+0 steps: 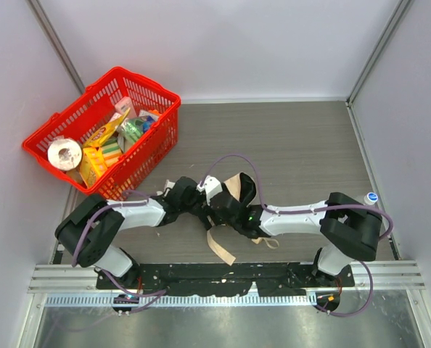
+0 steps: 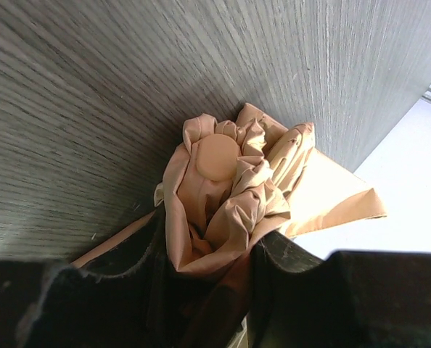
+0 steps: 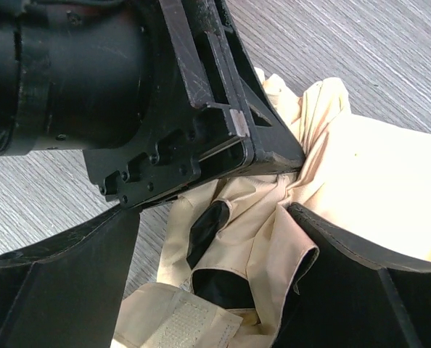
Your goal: Put away the umbrella
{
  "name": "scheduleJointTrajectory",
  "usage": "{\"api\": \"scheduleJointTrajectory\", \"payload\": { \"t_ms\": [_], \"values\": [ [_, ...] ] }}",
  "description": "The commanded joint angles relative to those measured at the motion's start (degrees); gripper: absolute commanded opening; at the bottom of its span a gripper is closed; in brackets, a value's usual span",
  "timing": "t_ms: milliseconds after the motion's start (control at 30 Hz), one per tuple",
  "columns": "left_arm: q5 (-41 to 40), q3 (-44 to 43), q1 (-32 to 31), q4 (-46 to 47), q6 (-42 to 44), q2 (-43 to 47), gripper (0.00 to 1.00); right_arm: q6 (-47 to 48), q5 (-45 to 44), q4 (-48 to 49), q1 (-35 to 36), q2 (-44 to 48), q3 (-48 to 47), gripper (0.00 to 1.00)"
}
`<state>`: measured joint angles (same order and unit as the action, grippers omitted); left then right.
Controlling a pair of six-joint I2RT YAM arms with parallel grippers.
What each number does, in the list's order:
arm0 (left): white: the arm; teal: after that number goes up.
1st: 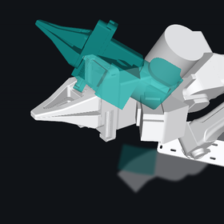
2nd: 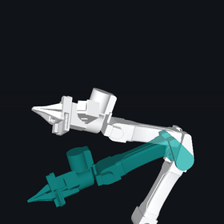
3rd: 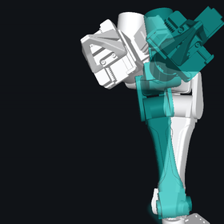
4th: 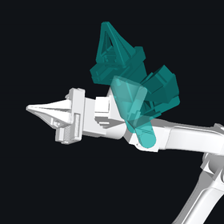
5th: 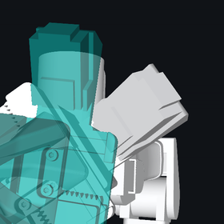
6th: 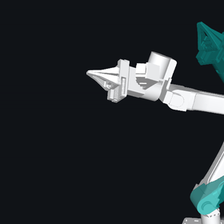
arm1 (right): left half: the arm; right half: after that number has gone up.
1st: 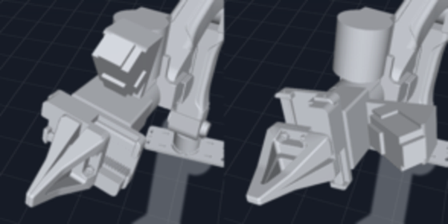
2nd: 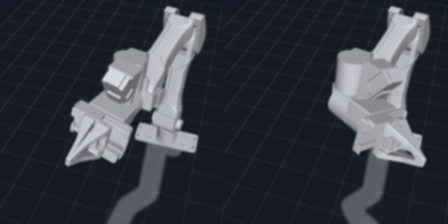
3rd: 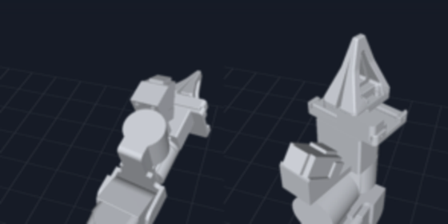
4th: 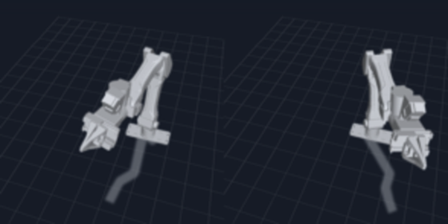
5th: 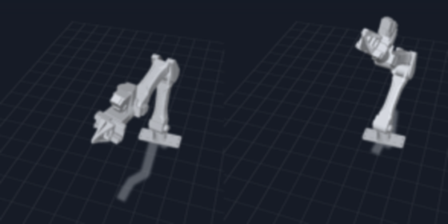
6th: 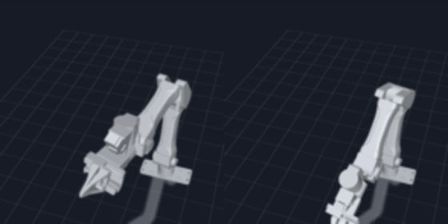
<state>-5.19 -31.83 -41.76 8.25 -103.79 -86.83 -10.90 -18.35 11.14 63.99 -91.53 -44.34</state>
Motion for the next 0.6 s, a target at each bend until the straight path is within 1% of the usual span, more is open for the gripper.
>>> {"api": "scheduleJointTrajectory", "payload": {
  "t_ms": [0,33,67,100,133,167,200,233,300,367,433,467,500,567],
  "values": [
    [4.31,0.81,-0.69,-8.61,-2.21,-1.32,0.0,1.84,-8.65,-7.98,-0.88,-2.45,3.64,0.85],
    [4.49,1.07,-0.52,-6.69,-1.34,-1.76,0.0,2.02,-6.98,-7.36,-0.88,-0.95,4.34,0.85],
    [4.49,1.33,-0.34,-6.23,-0.63,-1.85,0.0,2.02,-2.79,-5.62,-1.75,2.46,4.78,0.85],
    [4.66,1.77,-0.43,-5.71,-0.28,-2.03,0.0,1.67,0.21,-4.9,-2.19,3.97,5.31,0.85],
    [4.84,2.47,-0.52,-5.01,-0.19,-2.12,0.0,1.32,3.81,-4.11,-3.42,6.86,5.23,0.85],
    [4.93,3.26,-0.43,-3.52,-0.01,-2.21,0.0,0.71,5.5,-3.76,-4.13,8.19,5.05,0.85],
    [4.93,4.31,-0.43,-1.85,0.25,-2.29,0.0,0.44,10.04,-3.32,-6.05,10.82,5.05,0.85],
    [4.93,5.02,-0.43,-0.97,0.77,-2.21,0.0,-0.17,11.91,-2.44,-7.2,13.19,5.14,0.85],
    [4.93,5.9,-0.52,0.18,2.44,-2.38,0.0,-0.7,23.12,-1.91,-10.27,16.01,4.7,0.85],
    [4.93,6.78,-0.52,0.89,3.33,-2.38,0.0,-1.84,27.99,-2.78,-13.26,17.86,3.21,0.84],
    [4.4,7.57,-0.52,1.85,3.68,-2.12,0.0,-2.11,31.16,-4.18,-17.82,18.84,2.59,0.84],
    [4.23,7.92,-0.52,2.47,3.68,-2.03,0.0,-1.5,31.96,-5.06,-18.8,18.84,2.24,0.84],
    [4.31,8.1,-0.52,2.82,3.59,-1.94,0.0,-1.15,33.97,-6.38,-21.51,18.06,2.15,0.84],
    [4.49,7.84,-0.52,3.0,3.68,-1.77,0.0,1.22,35.66,-9.36,-23.72,15.78,1.45,0.84]
  ]
}}
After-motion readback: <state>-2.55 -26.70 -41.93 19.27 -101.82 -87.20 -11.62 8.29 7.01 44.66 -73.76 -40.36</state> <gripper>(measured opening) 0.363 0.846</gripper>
